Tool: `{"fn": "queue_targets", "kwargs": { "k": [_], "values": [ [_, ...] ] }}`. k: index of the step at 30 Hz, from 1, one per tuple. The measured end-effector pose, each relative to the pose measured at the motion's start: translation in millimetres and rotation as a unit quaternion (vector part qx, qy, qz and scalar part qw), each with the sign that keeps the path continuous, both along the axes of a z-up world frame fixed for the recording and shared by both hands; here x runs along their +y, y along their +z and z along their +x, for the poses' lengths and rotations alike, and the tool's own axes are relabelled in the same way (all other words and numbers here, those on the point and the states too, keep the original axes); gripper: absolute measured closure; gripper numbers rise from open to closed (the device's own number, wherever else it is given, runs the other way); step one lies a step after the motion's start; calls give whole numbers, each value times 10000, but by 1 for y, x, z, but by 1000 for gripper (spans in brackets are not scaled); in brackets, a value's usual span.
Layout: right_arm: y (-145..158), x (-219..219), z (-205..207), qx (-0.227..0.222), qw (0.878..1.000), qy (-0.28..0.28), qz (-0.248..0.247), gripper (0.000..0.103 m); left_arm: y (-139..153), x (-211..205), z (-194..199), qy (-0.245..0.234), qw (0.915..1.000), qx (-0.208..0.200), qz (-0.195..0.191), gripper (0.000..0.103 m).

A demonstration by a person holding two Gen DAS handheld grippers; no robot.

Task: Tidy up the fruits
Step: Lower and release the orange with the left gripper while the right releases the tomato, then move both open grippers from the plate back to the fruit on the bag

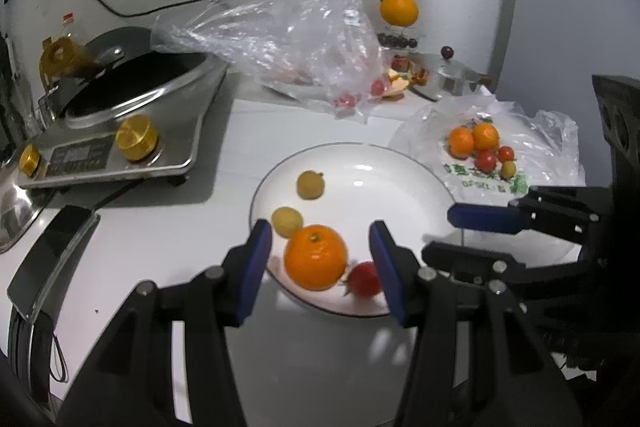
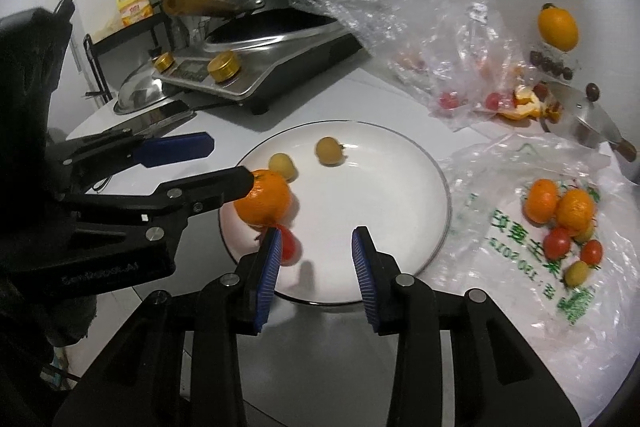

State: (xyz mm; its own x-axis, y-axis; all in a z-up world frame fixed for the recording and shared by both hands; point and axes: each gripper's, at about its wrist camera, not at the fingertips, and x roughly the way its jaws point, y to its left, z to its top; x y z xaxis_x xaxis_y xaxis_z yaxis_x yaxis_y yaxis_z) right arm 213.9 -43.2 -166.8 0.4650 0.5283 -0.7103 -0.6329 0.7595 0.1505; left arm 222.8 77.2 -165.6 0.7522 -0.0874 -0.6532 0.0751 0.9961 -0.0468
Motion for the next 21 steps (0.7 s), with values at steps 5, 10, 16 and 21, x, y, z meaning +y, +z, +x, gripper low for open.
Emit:
{"fn": "queue_targets", "kwargs": {
  "k": [5,10,16,21],
  "values": [
    [5,-19,0,-62,9999,-154,38,65,3,-16,0,-88,9999,-13,61,51],
    [8,-38,0,-104,9995,-288,75,65,5,-32,1,-177,9998,24,121,51],
    [10,-61,0,-145,9990,-415,103,65,7,-55,3,-312,9993,40,205,50],
    [11,-82,0,-161,9984,-526,160,65,12,-75,4,-403,9989,0,250,50]
  ]
}}
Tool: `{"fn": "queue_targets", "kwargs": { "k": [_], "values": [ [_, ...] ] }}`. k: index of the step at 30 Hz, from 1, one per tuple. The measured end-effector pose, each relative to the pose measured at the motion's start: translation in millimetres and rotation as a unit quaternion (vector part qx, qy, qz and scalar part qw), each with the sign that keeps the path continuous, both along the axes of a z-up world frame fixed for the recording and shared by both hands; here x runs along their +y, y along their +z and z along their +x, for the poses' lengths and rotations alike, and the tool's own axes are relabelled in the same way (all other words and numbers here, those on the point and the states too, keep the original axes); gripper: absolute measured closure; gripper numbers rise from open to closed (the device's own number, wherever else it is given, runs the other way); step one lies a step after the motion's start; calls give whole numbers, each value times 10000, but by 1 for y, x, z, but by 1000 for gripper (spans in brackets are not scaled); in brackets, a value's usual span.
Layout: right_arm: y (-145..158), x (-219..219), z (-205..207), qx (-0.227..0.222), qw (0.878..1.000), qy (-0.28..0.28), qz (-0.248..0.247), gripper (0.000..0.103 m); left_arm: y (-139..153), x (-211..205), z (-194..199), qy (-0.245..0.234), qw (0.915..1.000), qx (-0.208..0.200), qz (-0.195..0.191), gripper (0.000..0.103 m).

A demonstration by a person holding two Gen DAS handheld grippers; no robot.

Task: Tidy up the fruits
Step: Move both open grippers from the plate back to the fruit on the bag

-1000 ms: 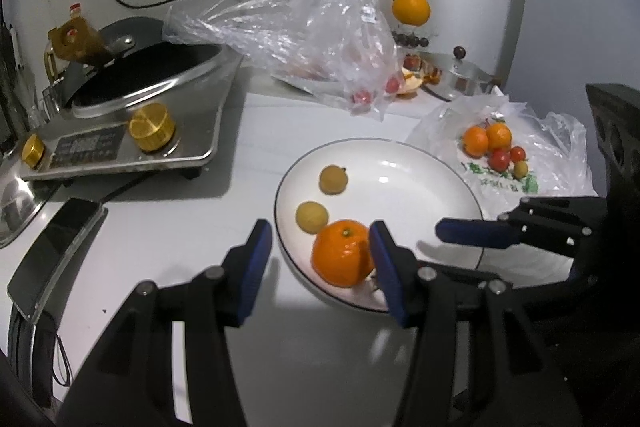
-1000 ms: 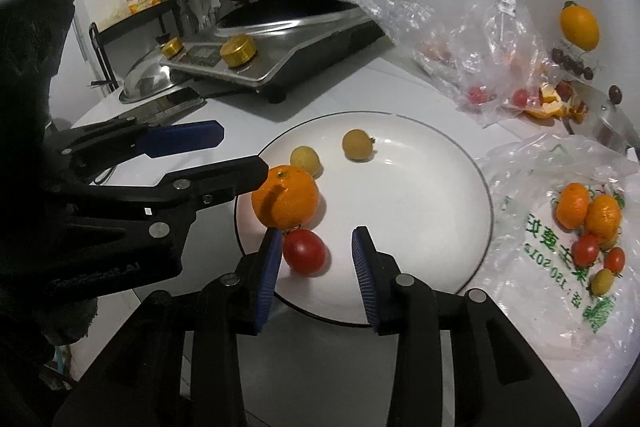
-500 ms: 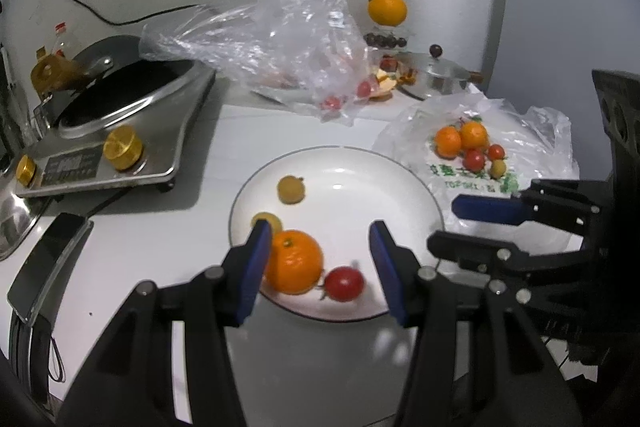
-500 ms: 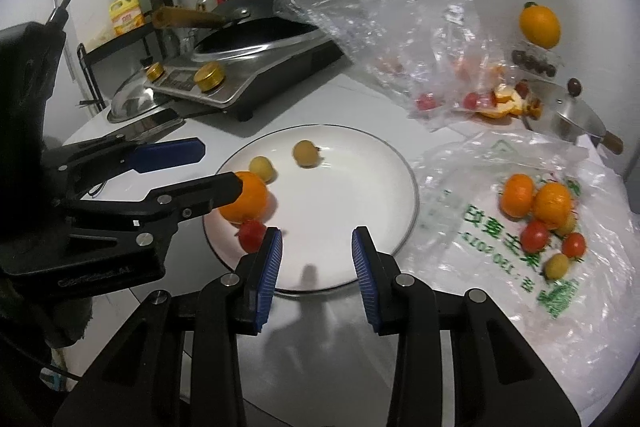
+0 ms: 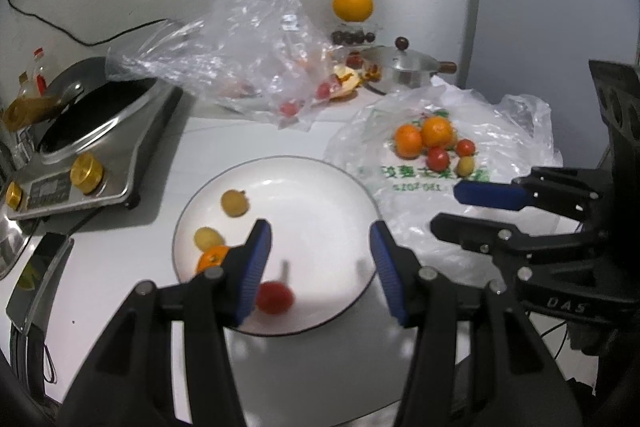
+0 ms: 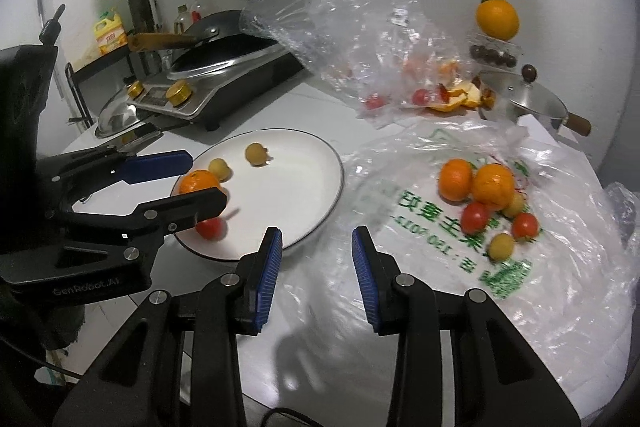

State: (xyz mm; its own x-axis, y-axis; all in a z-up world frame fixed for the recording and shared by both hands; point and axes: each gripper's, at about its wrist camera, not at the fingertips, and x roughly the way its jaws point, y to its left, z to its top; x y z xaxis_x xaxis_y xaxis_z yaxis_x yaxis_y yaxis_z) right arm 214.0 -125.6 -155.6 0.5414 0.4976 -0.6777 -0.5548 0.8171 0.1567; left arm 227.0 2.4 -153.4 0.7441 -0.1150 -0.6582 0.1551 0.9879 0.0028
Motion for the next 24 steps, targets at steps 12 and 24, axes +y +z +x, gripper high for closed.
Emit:
{"fn": "queue_targets", "kwargs": {
  "k": [12,24],
  "values": [
    [0,-38,3,-95,9997,-223,33,65,6,-36,3,-170,9998,-13,85,42],
    [-9,-71,16,-41,9993,-358,92,65,2,-66,19,-251,9994,113,191,41]
  ]
}}
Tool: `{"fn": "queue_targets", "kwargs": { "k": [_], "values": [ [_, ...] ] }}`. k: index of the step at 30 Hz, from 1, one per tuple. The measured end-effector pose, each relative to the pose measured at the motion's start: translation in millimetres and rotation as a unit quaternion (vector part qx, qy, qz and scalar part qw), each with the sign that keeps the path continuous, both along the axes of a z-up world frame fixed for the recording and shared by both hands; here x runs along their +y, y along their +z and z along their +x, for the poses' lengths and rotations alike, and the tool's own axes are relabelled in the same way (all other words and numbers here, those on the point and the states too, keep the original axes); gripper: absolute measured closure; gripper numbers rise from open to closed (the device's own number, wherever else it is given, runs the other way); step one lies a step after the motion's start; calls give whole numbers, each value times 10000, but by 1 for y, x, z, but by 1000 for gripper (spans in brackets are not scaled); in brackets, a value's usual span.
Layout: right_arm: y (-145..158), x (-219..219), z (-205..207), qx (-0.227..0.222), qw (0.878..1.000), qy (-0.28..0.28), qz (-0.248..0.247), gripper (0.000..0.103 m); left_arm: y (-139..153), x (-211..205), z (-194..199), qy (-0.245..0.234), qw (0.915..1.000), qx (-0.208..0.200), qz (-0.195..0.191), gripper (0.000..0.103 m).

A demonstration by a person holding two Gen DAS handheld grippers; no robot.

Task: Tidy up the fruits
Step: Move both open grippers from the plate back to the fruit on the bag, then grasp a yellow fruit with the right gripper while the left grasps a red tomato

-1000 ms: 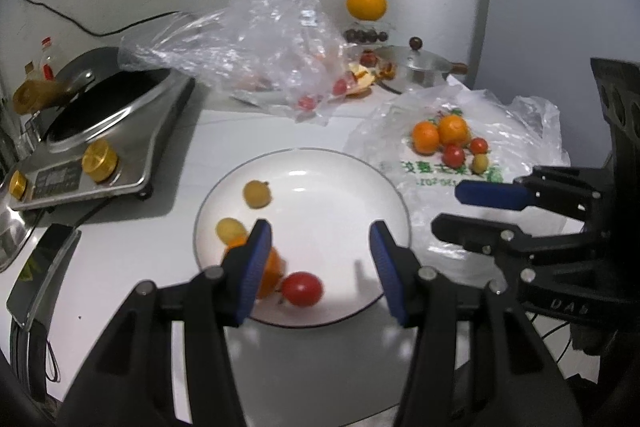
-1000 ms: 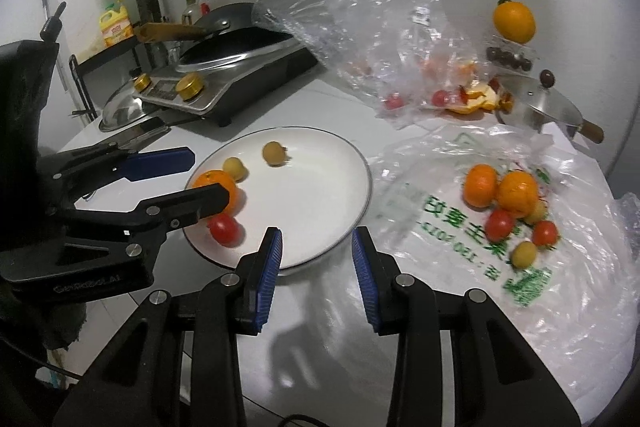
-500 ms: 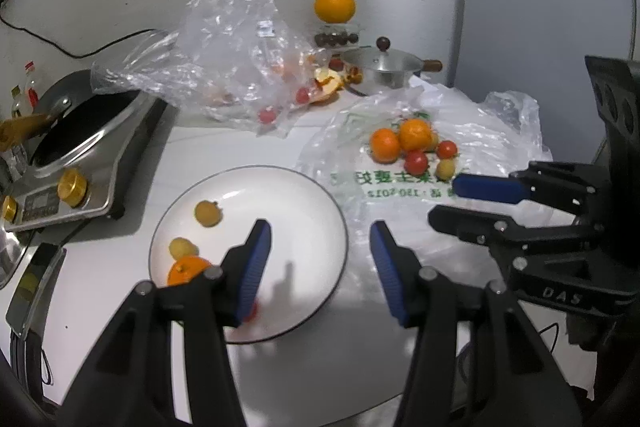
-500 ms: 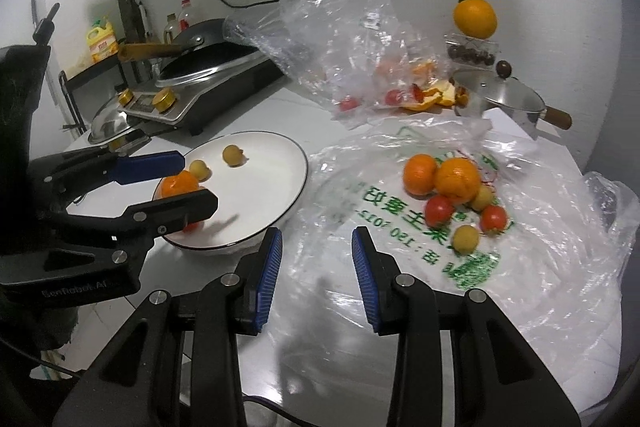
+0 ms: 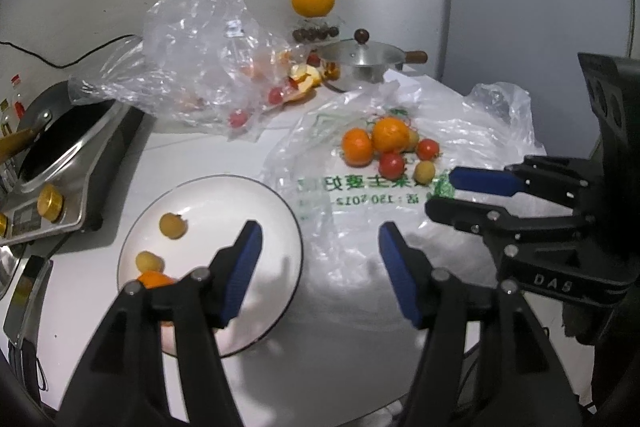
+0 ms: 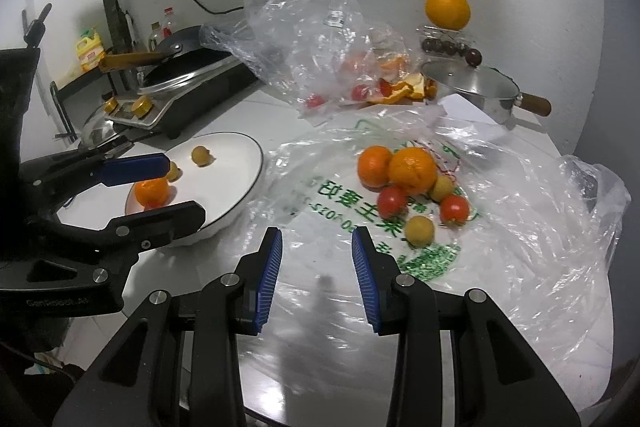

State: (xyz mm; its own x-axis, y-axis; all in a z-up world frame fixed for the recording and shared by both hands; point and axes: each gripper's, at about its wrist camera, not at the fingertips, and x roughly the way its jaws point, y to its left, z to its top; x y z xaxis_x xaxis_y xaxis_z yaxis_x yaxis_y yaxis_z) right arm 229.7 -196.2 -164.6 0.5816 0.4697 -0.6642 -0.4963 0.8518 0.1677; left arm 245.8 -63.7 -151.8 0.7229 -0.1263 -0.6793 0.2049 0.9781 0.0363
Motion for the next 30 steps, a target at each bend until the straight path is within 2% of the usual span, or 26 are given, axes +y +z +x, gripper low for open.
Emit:
{"fn": "queue_targets", "kwargs": {
  "k": [14,30],
  "values": [
    [-27,-32,32,253,9994,-214,-129,65,-16,-26,30,31,9997,222,51,41],
    [-51,-38,75,666,9966,-368,-315,65,-30,-34,60,1,9992,403,-18,41]
  ]
}}
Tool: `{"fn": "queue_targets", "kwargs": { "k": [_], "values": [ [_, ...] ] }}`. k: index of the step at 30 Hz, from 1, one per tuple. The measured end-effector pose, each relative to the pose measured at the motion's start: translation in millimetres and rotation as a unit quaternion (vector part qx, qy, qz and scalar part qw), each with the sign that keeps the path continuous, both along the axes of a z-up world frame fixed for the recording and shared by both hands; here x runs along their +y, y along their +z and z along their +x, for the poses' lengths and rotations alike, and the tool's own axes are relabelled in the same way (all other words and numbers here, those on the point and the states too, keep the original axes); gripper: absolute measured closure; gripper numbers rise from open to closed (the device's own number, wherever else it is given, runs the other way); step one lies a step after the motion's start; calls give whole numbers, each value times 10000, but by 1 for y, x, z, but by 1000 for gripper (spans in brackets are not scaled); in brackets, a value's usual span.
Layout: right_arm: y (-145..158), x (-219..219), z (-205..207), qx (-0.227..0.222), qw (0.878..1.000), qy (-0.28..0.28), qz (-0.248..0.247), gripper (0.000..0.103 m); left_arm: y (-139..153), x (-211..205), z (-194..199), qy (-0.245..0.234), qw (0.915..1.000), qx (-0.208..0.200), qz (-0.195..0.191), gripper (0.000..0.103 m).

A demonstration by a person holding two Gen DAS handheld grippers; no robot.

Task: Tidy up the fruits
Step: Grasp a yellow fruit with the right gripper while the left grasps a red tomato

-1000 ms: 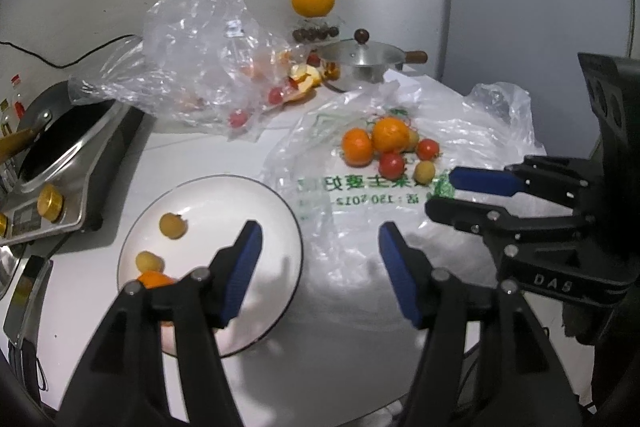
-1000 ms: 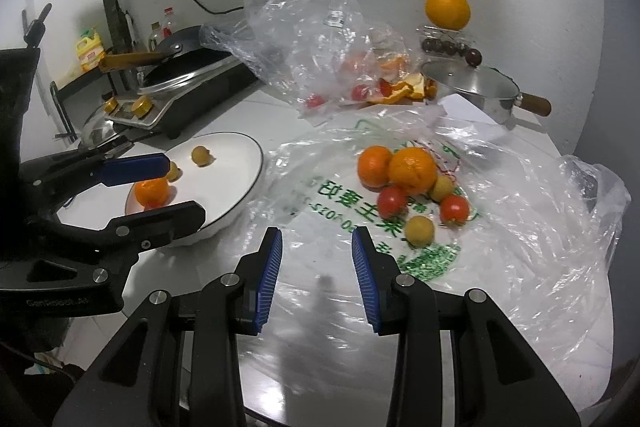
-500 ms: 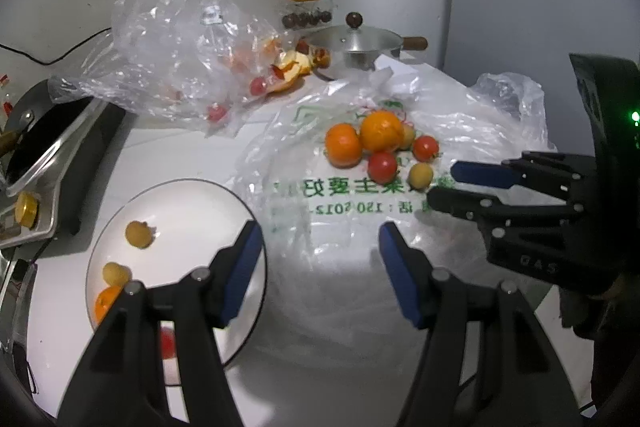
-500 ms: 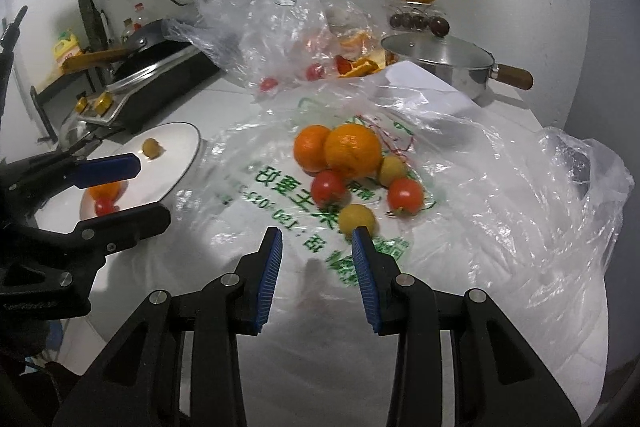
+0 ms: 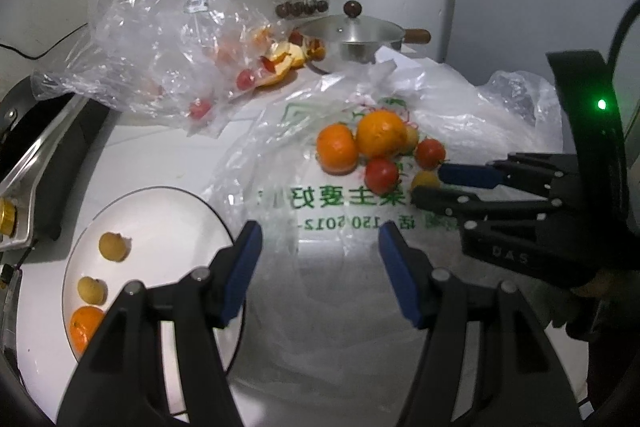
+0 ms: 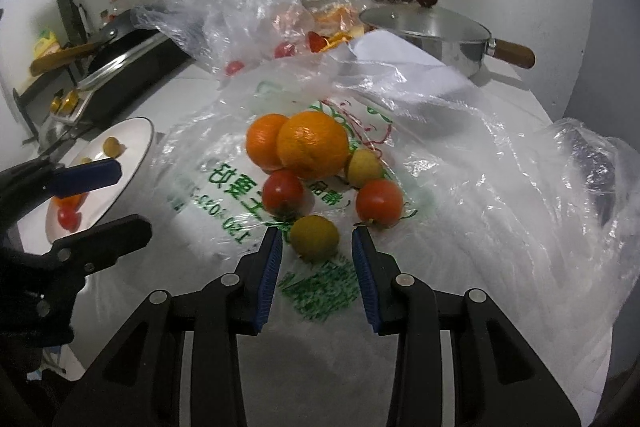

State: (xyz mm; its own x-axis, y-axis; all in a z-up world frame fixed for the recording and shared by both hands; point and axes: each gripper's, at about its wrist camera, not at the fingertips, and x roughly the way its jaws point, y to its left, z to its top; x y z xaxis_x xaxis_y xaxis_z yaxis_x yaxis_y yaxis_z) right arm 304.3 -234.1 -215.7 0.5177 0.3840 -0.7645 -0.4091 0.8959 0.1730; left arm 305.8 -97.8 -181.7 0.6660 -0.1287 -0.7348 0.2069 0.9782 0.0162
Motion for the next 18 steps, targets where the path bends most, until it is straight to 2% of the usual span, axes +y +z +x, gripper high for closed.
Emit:
{"fn": "queue_targets", "kwargs": {
  "k": [7,11,18],
  "values": [
    [-5,3,7,125,9999,56,-21,65,-3,-2,6,4,10000,44,2,41],
    [-5,5,5,100,9999,135,-24,74,-4,-7,7,-32,10000,61,61,41],
    [3,-6,-1,-72,9998,77,179,75,-2,-21,12,-108,9998,15,173,41]
  ]
}}
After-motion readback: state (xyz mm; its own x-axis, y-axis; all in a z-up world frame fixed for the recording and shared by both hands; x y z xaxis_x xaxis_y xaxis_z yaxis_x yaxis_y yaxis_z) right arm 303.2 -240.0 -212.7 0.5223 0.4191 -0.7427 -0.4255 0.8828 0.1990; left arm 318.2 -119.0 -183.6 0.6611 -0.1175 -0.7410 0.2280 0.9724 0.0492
